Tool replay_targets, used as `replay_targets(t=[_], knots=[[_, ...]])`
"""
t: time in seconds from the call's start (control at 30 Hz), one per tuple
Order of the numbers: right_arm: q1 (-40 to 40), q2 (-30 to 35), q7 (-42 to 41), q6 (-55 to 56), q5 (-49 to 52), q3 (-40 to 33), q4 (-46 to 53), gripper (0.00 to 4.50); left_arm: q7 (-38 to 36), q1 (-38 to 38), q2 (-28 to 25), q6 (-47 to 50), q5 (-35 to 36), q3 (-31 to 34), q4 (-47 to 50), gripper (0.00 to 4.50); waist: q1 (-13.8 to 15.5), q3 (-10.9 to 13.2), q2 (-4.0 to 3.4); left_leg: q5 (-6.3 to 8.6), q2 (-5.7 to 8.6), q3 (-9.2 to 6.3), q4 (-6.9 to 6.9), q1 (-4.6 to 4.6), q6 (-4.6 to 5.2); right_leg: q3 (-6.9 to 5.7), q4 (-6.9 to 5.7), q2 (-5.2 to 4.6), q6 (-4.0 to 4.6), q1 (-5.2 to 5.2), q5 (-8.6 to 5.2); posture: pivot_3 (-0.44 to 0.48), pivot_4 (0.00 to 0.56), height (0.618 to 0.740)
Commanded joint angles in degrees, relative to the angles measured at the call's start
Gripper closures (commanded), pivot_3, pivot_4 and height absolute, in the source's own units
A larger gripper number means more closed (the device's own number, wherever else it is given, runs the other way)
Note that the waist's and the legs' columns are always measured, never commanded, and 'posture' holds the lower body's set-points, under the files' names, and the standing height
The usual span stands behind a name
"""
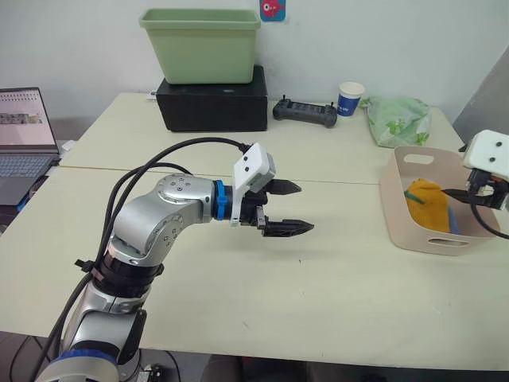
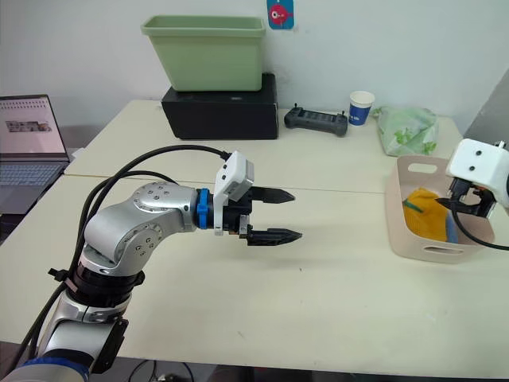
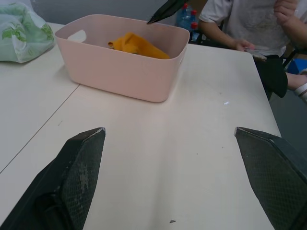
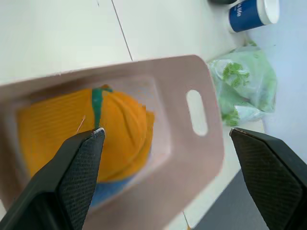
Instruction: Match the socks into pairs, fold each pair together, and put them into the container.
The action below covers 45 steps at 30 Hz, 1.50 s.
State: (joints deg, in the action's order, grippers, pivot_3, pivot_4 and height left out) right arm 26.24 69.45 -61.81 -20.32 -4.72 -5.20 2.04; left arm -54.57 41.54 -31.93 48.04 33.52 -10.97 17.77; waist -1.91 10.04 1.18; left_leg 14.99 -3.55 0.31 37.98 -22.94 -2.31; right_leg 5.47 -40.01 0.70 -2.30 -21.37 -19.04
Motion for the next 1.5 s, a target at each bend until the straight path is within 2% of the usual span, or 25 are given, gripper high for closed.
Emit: replay_targets(t=[0.03,0.2,0.43,0.5,0.6,0.7,0.8,0.93,1.0,1.27,1.37,1.5], knots=[[0.3,-1.2,3.9,2.1,-3.3,2.4,-2.2,0.01,0.1,0.2,-0.2,-1.2,-0.1,0.7,1.9,0.0,0.0,0.0,0.0,0.0,0.0,0.01,-0.01,-0.01,0.0,0.01,0.0,0.0,0.0,-0.01,0.0,0.0,0.15,0.719],[0.3,-3.0,8.4,5.3,-5.7,4.0,-4.9,0.01,1.0,-1.1,-1.5,-1.0,-0.4,1.9,2.6,0.0,0.0,0.0,-0.01,0.0,-0.01,0.02,-0.02,0.0,-0.01,0.01,-0.01,0.0,0.0,-0.03,0.0,0.0,0.15,0.719],[2.5,-8.0,12.2,-1.6,3.1,-6.3,1.0,0.01,4.5,-10.0,-7.0,-3.5,-0.7,11.1,4.9,0.0,-0.2,0.0,-0.02,-0.01,-0.04,-0.08,-0.03,0.01,-0.01,-0.04,-0.08,0.02,0.0,-0.04,0.0,0.0,0.15,0.719],[2.7,-12.9,13.7,-3.2,8.1,-8.5,6.2,0.01,5.7,-15.9,-9.6,-4.2,-1.1,16.3,6.1,0.0,-0.4,0.0,0.0,-0.01,-0.05,-0.09,-0.03,0.03,-0.01,-0.03,-0.06,0.02,0.0,-0.02,0.0,0.0,0.15,0.719],[3.0,-21.2,18.1,-5.2,12.0,-8.4,12.6,0.01,10.8,-26.1,-12.0,-8.3,-6.4,24.1,7.4,0.0,-1.1,0.0,0.03,0.0,-0.11,-0.23,-0.06,0.05,-0.01,-0.02,-0.07,0.06,0.0,-0.01,0.0,0.0,0.15,0.719],[0.2,-28.3,22.3,-2.2,11.9,-6.0,16.6,0.01,13.7,-35.9,-11.8,-9.6,-7.8,32.2,9.1,0.0,-1.0,0.0,0.05,0.0,-0.12,-0.3,-0.07,0.02,-0.01,-0.05,-0.13,0.03,0.0,-0.05,0.0,0.0,0.15,0.719],[-2.9,-31.8,22.2,-2.2,13.1,-3.3,18.7,0.01,16.1,-43.2,-11.5,-10.5,-10.3,35.6,9.5,0.0,0.0,0.0,0.09,0.01,-0.07,-0.28,-0.06,-0.03,-0.01,-0.09,-0.09,-0.1,0.0,-0.03,0.0,0.0,0.15,0.719],[-13.0,-38.7,22.9,-1.5,15.4,1.3,21.5,0.01,20.5,-54.5,-8.0,-15.6,-15.5,40.8,7.6,0.0,0.2,-0.1,0.3,0.15,-0.08,-0.27,-0.12,-0.03,0.19,-0.07,0.05,-0.28,-0.02,-0.01,-0.01,0.0,0.15,0.719],[-21.2,-38.7,21.6,2.5,14.8,1.5,20.8,0.01,21.9,-58.3,-5.7,-19.5,-17.2,42.8,5.2,0.0,0.5,-0.1,0.33,0.16,-0.11,-0.28,-0.11,-0.08,0.2,-0.12,0.07,-0.32,-0.01,-0.02,-0.02,0.0,0.15,0.719],[-38.1,-35.7,20.3,9.6,16.2,-5.8,21.4,0.01,19.9,-63.3,-3.7,-25.8,-16.3,45.2,1.3,0.0,0.1,-0.2,0.51,0.18,0.03,-0.06,-0.1,0.06,0.21,-0.08,0.04,-0.4,-0.03,0.09,-0.03,0.0,0.15,0.719],[-40.4,-35.3,20.5,10.3,16.3,-6.7,21.6,0.01,19.0,-63.7,-4.0,-26.4,-16.2,44.5,0.6,0.0,-0.3,-0.3,0.55,0.21,-0.02,-0.04,-0.11,0.07,0.23,-0.07,0.05,-0.13,-0.02,0.05,-0.03,0.0,0.15,0.719],[-39.3,-35.5,21.6,9.8,15.9,-5.8,22.3,0.01,17.3,-63.3,-4.0,-26.1,-14.9,43.6,-0.1,0.0,-0.5,-0.3,0.54,0.21,-0.12,-0.1,-0.13,0.14,0.24,-0.08,-0.02,0.03,0.03,0.06,-0.02,0.0,0.15,0.719]])
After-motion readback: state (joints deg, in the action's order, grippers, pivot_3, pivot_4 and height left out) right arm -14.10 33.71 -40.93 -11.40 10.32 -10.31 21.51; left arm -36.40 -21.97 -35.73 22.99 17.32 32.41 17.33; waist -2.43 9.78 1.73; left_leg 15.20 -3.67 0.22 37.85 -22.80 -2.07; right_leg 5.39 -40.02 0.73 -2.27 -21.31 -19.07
